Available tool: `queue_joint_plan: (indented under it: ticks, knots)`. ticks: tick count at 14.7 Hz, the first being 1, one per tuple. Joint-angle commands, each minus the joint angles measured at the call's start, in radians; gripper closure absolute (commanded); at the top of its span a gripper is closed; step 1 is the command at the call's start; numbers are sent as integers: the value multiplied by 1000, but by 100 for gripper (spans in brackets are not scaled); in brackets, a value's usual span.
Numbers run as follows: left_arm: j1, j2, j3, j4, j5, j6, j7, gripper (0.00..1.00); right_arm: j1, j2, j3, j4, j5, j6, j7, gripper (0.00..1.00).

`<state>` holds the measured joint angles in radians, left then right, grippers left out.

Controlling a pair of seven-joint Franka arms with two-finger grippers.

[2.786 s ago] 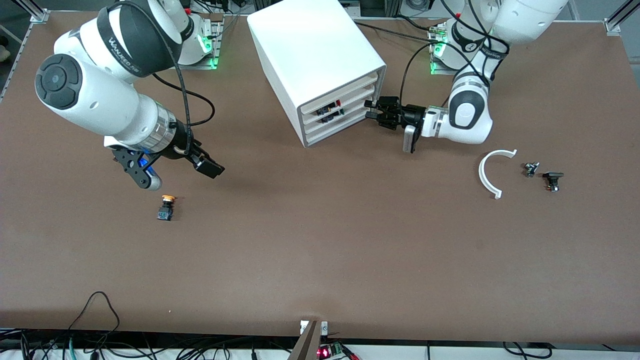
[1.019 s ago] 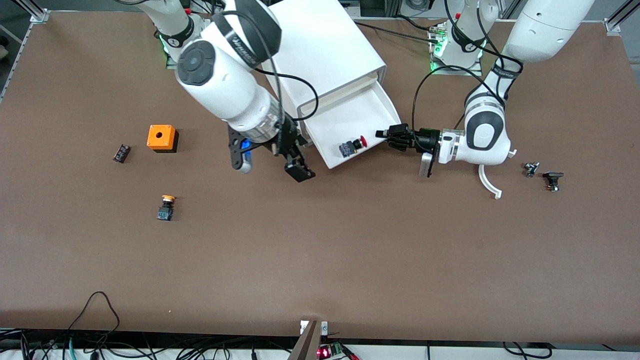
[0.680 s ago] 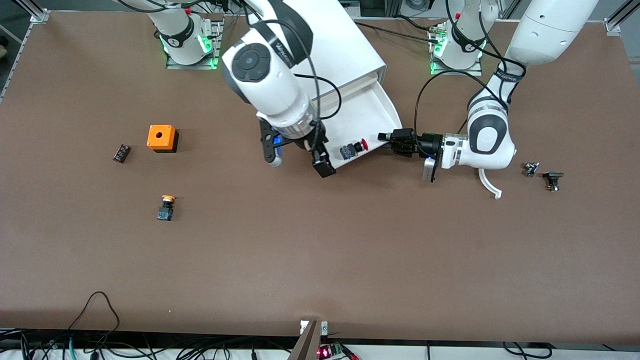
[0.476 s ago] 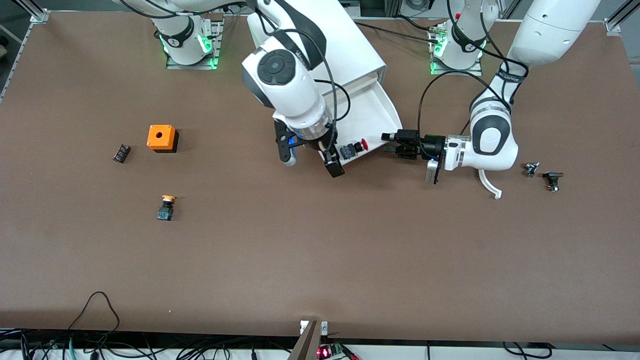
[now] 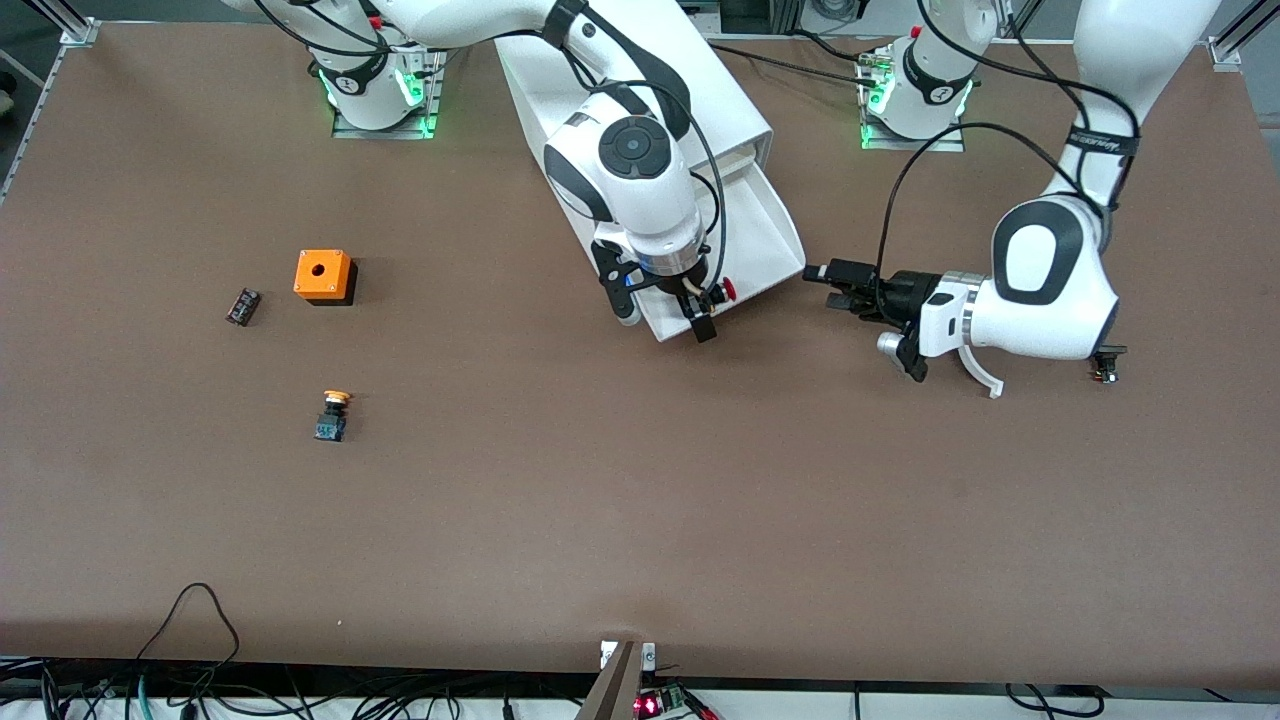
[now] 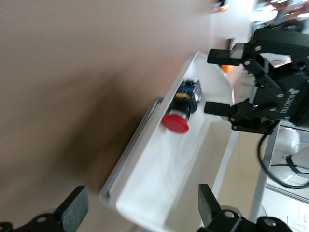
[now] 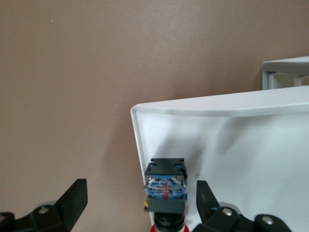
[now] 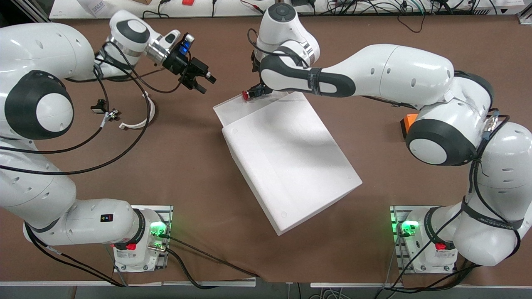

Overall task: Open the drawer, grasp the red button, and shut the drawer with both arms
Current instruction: 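Grasp the red button with the right gripper while the left gripper withdraws, then lift the red button out of the drawer with the right gripper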

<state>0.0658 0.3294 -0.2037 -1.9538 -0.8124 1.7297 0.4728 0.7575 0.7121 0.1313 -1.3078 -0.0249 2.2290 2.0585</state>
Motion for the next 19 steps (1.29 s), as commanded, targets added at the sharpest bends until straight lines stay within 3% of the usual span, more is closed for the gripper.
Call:
queue_joint_plan:
  ticks: [1,3,5,7,9,10,14,19]
  knots:
    - [-3,3,0,149,197,-141,-246,0,22,20,-7,25,-41,-5,6,0]
    - [-6,8,0,229,245,-241,-417,0,36,26,-7,22,-43,-5,-1,1]
    - [-17,8,-13,282,333,-298,-566,0,37,27,-7,21,-41,-5,-21,20]
    - [-20,4,-19,315,393,-337,-696,0,45,26,-7,15,-41,-5,-21,53]
    - [-21,-15,-22,337,493,-338,-833,0,43,23,-6,16,-38,-12,-27,94]
    - [-26,-23,-32,360,548,-340,-867,0,40,17,-6,18,-35,-19,-37,100]
    - [-38,-21,-39,488,699,-378,-899,0,32,-23,-2,27,-30,-80,-58,100]
    - [-35,26,-26,621,694,-411,-884,0,-24,-46,-1,128,-21,-264,-378,100]
